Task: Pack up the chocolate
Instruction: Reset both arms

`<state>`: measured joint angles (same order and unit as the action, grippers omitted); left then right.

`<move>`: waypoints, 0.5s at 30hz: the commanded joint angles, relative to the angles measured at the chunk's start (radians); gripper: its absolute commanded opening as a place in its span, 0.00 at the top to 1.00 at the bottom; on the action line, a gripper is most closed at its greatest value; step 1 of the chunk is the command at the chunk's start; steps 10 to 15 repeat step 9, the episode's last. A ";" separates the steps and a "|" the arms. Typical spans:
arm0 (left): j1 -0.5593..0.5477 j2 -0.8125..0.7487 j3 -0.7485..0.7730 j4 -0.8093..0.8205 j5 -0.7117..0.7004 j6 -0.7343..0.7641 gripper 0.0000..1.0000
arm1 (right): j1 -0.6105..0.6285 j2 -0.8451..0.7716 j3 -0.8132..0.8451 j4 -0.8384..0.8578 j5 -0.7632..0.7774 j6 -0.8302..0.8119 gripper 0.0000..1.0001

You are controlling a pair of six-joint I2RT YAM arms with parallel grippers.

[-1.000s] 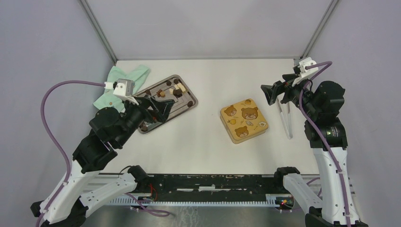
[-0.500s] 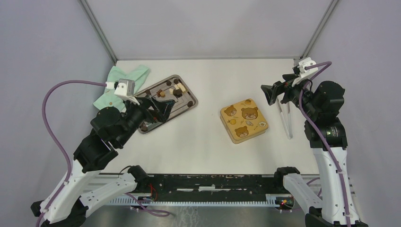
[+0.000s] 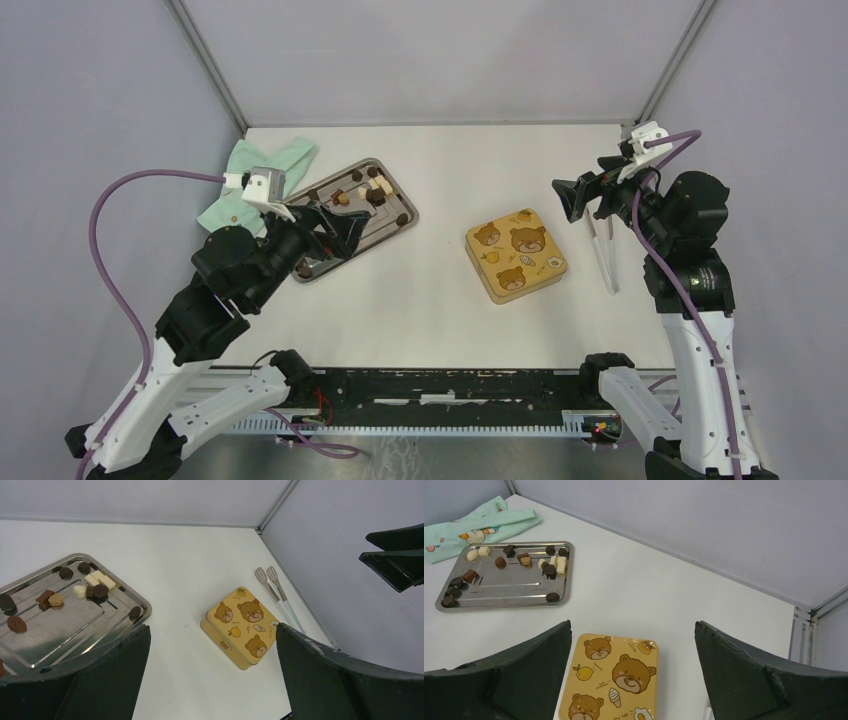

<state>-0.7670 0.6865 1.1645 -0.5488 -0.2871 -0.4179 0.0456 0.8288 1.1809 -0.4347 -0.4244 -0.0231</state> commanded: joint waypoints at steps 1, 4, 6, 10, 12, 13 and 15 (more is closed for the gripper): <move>0.005 0.008 0.006 0.015 0.003 0.008 0.00 | -0.004 -0.011 0.004 0.027 0.017 -0.003 0.02; 0.005 0.008 0.007 0.015 0.003 0.008 0.00 | -0.003 -0.010 0.003 0.028 0.025 -0.008 0.02; 0.005 0.010 0.008 0.015 0.004 0.007 0.00 | -0.003 -0.012 0.002 0.025 0.028 -0.011 0.02; 0.005 0.010 0.008 0.015 0.006 0.006 0.00 | -0.004 -0.011 0.001 0.025 0.024 -0.014 0.02; 0.005 0.010 0.008 0.015 0.006 0.006 0.00 | -0.004 -0.011 0.001 0.025 0.024 -0.014 0.02; 0.005 0.010 0.008 0.015 0.006 0.006 0.00 | -0.004 -0.011 0.001 0.025 0.024 -0.014 0.02; 0.005 0.010 0.008 0.015 0.006 0.006 0.00 | -0.004 -0.011 0.001 0.025 0.024 -0.014 0.02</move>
